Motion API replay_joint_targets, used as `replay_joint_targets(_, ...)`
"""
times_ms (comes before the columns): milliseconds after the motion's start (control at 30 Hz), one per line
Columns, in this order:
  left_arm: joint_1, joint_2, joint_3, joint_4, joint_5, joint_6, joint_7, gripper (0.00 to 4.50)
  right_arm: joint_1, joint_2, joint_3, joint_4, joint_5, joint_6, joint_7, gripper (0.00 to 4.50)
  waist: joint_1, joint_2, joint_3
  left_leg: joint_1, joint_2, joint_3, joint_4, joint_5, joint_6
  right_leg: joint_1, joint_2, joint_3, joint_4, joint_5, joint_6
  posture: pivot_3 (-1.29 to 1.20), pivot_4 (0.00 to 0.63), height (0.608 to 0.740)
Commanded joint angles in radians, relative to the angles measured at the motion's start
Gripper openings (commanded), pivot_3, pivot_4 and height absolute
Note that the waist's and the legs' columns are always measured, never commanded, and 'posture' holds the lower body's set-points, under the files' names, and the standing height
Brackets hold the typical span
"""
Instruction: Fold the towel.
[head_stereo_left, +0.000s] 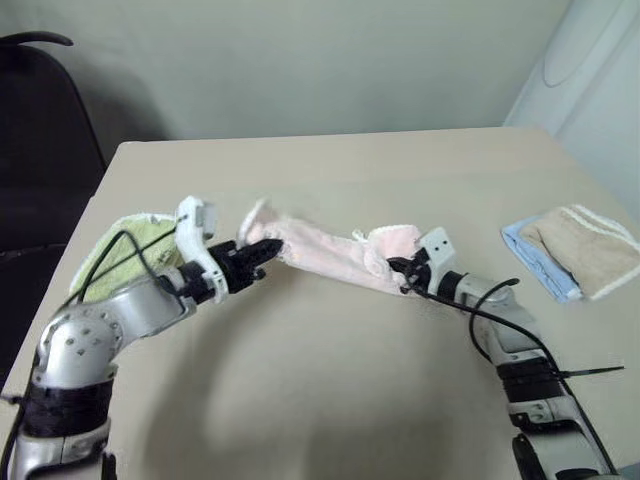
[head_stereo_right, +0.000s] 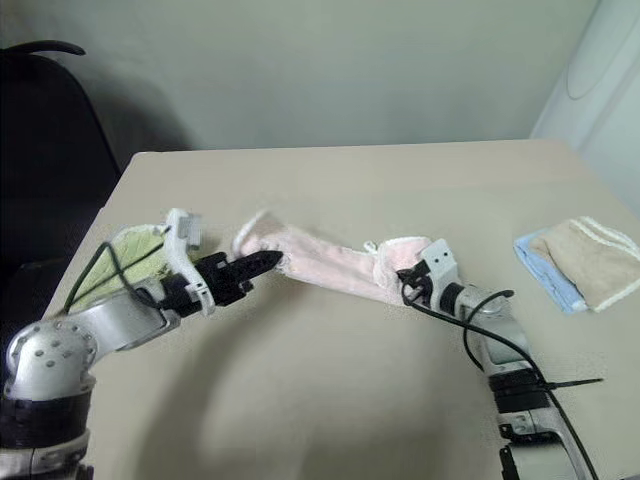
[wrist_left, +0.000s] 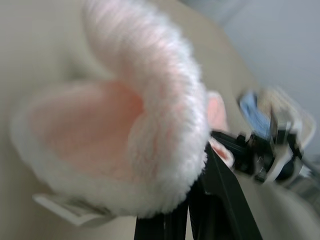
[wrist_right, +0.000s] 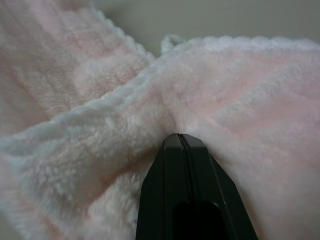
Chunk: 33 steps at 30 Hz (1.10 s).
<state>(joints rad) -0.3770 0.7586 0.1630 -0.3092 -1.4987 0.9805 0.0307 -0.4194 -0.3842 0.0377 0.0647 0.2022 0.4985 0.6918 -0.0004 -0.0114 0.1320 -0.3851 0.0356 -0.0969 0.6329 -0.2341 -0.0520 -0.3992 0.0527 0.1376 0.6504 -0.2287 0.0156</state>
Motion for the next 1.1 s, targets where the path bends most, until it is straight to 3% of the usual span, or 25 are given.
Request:
replay_joint_targets(33, -0.037, 0.011, -0.044, -0.031, 0.081, 0.027, -0.081, 0.02, 0.001, -0.028, -0.036, -0.083, 0.051, 0.031, 0.026, 0.00, 0.000, 0.000, 0.000, 0.000, 0.000, 0.000, 0.001, -0.001, 0.000, 0.000, 0.000, 0.000, 0.000, 0.001, 0.002, 0.00, 0.150, 0.735)
replay_joint_targets(67, -0.039, 0.009, -0.044, -0.029, 0.091, 0.029, -0.091, 0.02, 0.002, -0.030, -0.035, -0.087, 0.055, 0.035, 0.024, 0.00, -0.002, -0.001, 0.001, 0.000, 0.000, 0.000, 0.000, -0.001, 0.000, 0.000, -0.001, 0.000, 0.000, 0.001, 0.003, 0.00, 0.150, 0.735)
replay_joint_targets(200, -0.320, -0.068, -0.291, 0.046, 0.317, 0.054, -0.298, 0.02, -0.006, -0.108, -0.152, -0.207, 0.155, 0.095, 0.042, 0.00, 0.017, -0.002, 0.005, -0.006, 0.000, -0.002, 0.005, -0.001, 0.000, -0.002, 0.000, -0.002, 0.000, 0.002, 0.006, 0.00, 0.150, 0.735)
replay_joint_targets(367, -0.577, -0.282, -0.491, 0.251, 0.558, -0.005, -0.495, 0.02, -0.014, -0.128, -0.306, -0.261, 0.232, 0.153, -0.057, 0.00, 0.026, -0.001, 0.005, -0.011, -0.001, -0.006, 0.016, -0.003, 0.007, 0.000, -0.005, 0.000, -0.003, 0.005, 0.011, 0.00, 0.150, 0.735)
replay_joint_targets(433, -0.625, -0.336, -0.527, 0.307, 0.628, -0.020, -0.557, 0.02, -0.009, -0.131, -0.336, -0.269, 0.239, 0.159, -0.086, 0.00, 0.024, -0.001, 0.005, -0.012, -0.002, -0.006, 0.019, -0.004, 0.009, 0.001, -0.006, 0.002, -0.005, 0.008, 0.018, 0.00, 0.150, 0.735)
replay_joint_targets(567, -0.727, -0.467, -0.718, 0.524, 0.887, -0.112, -0.661, 0.02, 0.020, -0.124, -0.427, -0.312, 0.267, 0.170, -0.174, 0.00, 0.023, 0.000, 0.005, -0.016, -0.002, -0.007, 0.026, -0.007, 0.014, -0.001, -0.007, 0.004, -0.005, 0.008, 0.024, 0.00, 0.150, 0.735)
replay_joint_targets(733, -0.755, -0.594, -0.754, 0.733, 1.053, -0.207, -0.740, 0.02, 0.094, -0.112, -0.476, -0.401, 0.294, 0.191, -0.248, 0.00, 0.023, 0.000, 0.006, -0.019, -0.003, -0.007, 0.029, -0.013, 0.024, -0.002, -0.008, 0.006, -0.005, 0.006, 0.029, 0.00, 0.150, 0.735)
replay_joint_targets(767, -0.756, -0.613, -0.745, 0.758, 1.068, -0.214, -0.758, 0.52, 0.111, -0.109, -0.481, -0.418, 0.298, 0.195, -0.260, 0.00, 0.023, 0.000, 0.006, -0.019, -0.003, -0.007, 0.030, -0.013, 0.024, -0.002, -0.008, 0.006, -0.004, 0.006, 0.029, 0.00, 0.150, 0.735)
replay_joint_targets(933, -0.750, -0.674, -0.660, 0.802, 1.082, -0.203, -0.820, 2.16, 0.149, -0.110, -0.482, -0.443, 0.310, 0.205, -0.290, 0.00, 0.023, 0.000, 0.006, -0.019, -0.004, -0.005, 0.032, -0.013, 0.024, -0.001, -0.008, 0.007, -0.004, 0.004, 0.036, 0.00, 0.150, 0.735)
replay_joint_targets(1100, -0.723, -0.670, -0.543, 0.742, 1.040, -0.147, -0.863, 3.99, 0.131, -0.135, -0.433, -0.434, 0.295, 0.221, -0.285, 0.00, 0.023, 0.000, 0.006, -0.019, -0.005, -0.003, 0.035, -0.014, 0.026, 0.000, -0.008, 0.007, -0.005, 0.006, 0.038, 0.00, 0.150, 0.735)
